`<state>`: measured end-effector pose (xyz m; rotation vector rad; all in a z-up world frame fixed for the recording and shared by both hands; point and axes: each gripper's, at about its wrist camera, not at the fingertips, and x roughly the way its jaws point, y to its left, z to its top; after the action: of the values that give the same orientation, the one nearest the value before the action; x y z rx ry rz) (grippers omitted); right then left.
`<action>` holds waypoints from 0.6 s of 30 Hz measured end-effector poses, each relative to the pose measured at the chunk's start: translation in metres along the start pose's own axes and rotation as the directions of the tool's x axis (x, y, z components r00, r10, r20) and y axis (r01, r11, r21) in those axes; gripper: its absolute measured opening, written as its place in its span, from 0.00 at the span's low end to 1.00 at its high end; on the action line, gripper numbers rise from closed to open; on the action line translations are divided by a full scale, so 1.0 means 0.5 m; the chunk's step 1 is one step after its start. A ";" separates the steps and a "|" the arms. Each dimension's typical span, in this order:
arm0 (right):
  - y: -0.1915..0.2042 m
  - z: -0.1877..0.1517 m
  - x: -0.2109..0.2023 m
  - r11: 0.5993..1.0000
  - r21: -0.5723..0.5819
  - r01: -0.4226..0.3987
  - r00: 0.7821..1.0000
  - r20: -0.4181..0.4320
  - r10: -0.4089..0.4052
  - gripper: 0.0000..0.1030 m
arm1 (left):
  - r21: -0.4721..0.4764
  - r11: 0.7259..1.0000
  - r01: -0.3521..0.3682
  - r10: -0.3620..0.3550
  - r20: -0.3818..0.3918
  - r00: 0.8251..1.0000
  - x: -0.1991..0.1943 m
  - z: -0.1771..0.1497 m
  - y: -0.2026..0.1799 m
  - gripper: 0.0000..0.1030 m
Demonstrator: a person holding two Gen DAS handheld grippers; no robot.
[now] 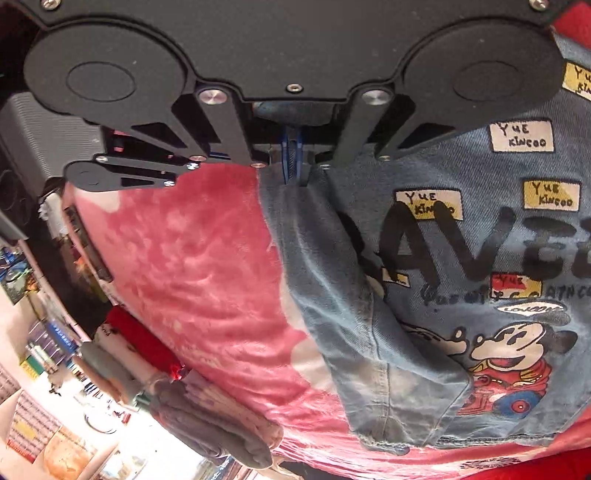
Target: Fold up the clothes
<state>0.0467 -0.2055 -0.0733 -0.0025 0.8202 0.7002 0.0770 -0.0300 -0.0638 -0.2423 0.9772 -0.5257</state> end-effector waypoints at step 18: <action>0.007 0.012 -0.052 1.000 -0.001 0.003 0.993 0.117 -0.003 0.18 | -0.004 1.000 -0.025 0.026 0.138 0.990 -0.087 0.038 0.008 0.19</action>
<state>0.0365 -0.2163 -0.0508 0.0366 0.7070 0.6916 0.0745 -0.0041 -0.0236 -0.2649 0.8450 -0.4777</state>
